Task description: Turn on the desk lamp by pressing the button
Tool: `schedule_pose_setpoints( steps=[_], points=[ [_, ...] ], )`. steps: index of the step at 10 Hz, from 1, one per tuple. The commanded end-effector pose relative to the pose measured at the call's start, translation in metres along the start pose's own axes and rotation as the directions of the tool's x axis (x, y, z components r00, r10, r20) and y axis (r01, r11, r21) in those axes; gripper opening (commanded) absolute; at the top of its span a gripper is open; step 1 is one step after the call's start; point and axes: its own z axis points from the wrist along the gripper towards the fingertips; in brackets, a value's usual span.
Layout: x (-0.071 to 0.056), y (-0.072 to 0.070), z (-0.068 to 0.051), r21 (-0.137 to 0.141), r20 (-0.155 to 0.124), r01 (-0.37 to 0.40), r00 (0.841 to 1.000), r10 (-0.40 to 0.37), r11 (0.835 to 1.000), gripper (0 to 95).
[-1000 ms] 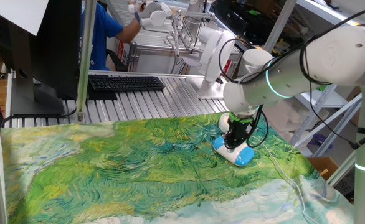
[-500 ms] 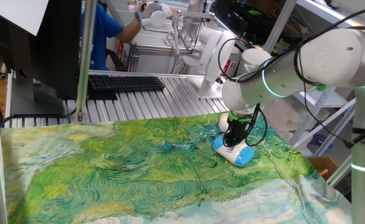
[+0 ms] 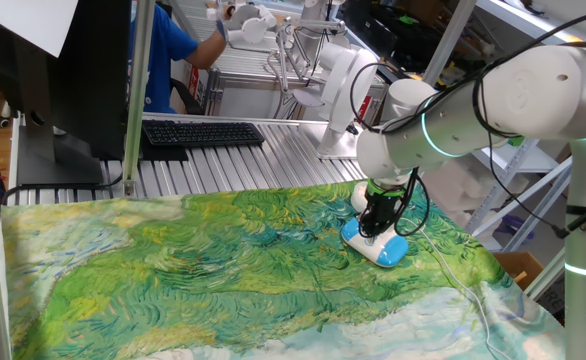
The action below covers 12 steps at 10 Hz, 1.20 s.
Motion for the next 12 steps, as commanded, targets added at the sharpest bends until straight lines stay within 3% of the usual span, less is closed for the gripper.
schedule_pose_setpoints(
  steps=[1,12],
  points=[
    [-0.0004,0.0008,0.0013,-0.001,0.001,-0.001,1.000,0.001,1.000,0.0],
    [0.0008,0.0061,0.0046,0.002,0.002,-0.014,1.000,0.014,1.000,0.0]
  ],
)
